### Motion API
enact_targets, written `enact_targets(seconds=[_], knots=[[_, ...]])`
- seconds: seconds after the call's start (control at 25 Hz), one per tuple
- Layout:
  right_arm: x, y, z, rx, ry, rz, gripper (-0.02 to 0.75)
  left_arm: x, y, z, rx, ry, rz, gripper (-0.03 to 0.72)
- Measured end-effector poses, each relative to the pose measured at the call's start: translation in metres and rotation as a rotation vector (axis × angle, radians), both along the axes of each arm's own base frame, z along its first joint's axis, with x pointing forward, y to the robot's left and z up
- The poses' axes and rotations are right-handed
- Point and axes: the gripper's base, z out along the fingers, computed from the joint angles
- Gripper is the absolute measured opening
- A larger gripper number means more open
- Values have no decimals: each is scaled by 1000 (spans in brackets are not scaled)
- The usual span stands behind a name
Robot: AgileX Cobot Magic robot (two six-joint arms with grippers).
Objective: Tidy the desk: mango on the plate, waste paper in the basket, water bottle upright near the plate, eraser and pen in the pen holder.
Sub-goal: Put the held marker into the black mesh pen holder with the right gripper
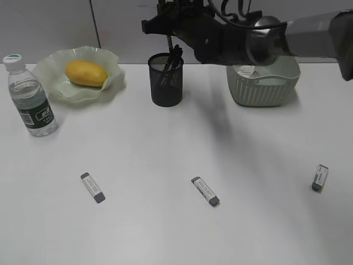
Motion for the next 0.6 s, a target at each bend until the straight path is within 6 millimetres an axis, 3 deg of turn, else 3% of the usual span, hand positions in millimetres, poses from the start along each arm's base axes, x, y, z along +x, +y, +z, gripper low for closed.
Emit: enact_targets(seconds=[0.44, 0.6], knots=[[-18, 11, -19, 58, -66, 28, 144, 0, 0, 0, 0, 0, 0, 376], [-18, 11, -24, 66, -53, 23, 186, 0, 0, 0, 0, 0, 0, 376]])
